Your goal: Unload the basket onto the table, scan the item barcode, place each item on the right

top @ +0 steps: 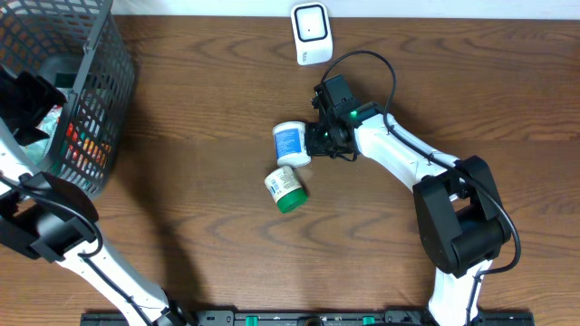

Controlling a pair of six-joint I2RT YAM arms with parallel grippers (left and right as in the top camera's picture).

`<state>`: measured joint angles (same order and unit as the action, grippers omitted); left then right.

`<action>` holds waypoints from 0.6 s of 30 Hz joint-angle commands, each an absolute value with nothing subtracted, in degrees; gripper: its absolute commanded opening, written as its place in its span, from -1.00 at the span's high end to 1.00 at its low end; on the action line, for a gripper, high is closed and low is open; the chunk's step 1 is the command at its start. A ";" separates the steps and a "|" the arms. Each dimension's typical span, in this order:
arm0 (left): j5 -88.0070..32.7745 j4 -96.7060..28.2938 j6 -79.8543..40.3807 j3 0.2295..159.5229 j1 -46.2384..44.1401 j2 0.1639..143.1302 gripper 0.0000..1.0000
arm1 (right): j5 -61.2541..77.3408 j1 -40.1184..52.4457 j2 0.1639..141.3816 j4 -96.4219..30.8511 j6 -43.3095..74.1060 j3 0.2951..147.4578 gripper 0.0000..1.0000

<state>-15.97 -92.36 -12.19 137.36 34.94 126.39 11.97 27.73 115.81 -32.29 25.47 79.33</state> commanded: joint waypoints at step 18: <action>-13.96 -96.82 -12.23 130.04 31.48 117.69 -0.37 | 11.68 28.18 115.52 -32.38 26.13 78.94 0.84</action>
<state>-15.05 -92.36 -12.34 133.82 33.19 119.24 11.97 27.73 115.81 -32.29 25.47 79.33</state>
